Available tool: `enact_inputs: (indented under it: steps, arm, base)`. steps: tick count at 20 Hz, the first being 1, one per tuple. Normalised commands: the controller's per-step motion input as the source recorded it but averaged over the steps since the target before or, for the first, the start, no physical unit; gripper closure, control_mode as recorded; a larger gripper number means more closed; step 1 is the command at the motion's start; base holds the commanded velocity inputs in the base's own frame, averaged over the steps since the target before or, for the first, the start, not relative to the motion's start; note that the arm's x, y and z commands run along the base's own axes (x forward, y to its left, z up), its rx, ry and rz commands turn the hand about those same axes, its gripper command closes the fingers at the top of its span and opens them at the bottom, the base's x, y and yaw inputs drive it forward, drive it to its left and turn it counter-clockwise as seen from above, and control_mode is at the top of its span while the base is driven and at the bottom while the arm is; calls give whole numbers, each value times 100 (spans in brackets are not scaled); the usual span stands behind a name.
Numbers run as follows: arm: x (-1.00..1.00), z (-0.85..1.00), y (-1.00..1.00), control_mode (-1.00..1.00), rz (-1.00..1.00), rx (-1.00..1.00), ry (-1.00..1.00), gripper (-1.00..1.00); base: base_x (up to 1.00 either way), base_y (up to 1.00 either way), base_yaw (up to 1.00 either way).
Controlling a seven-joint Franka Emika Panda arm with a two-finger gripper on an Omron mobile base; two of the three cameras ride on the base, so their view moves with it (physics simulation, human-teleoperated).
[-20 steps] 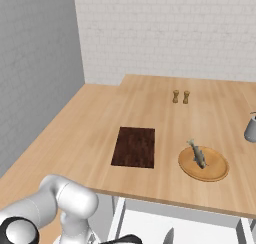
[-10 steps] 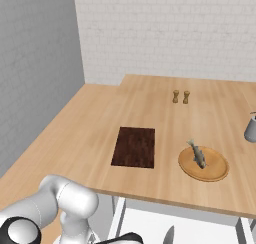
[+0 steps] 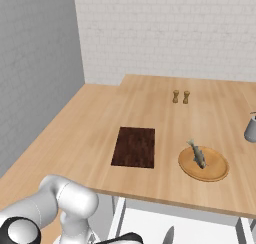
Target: Pick up the knife from the drawer and place it on the cutting board. Then place the meat from the plate to the cutting board.
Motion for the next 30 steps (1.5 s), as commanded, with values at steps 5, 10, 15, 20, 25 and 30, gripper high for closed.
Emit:
enact_inputs:
  steps: [5,10,15,20,25,30]
  arm:
    - [-3,3,0,-100,0,0,0,100]
    - [-14,8,0,-100,0,0,0,100]
    - [-10,34,0,-100,0,4,0,100]
    - [3,81,3,-100,0,1,0,100]
    - [3,66,0,-100,0,0,0,100]
    - [0,58,-2,-100,0,0,-1,100]
  base:
    - [0,0,0]
    - [0,0,0]
    - [0,0,0]
    - [0,0,0]
    - [0,0,0]
    - [0,0,0]
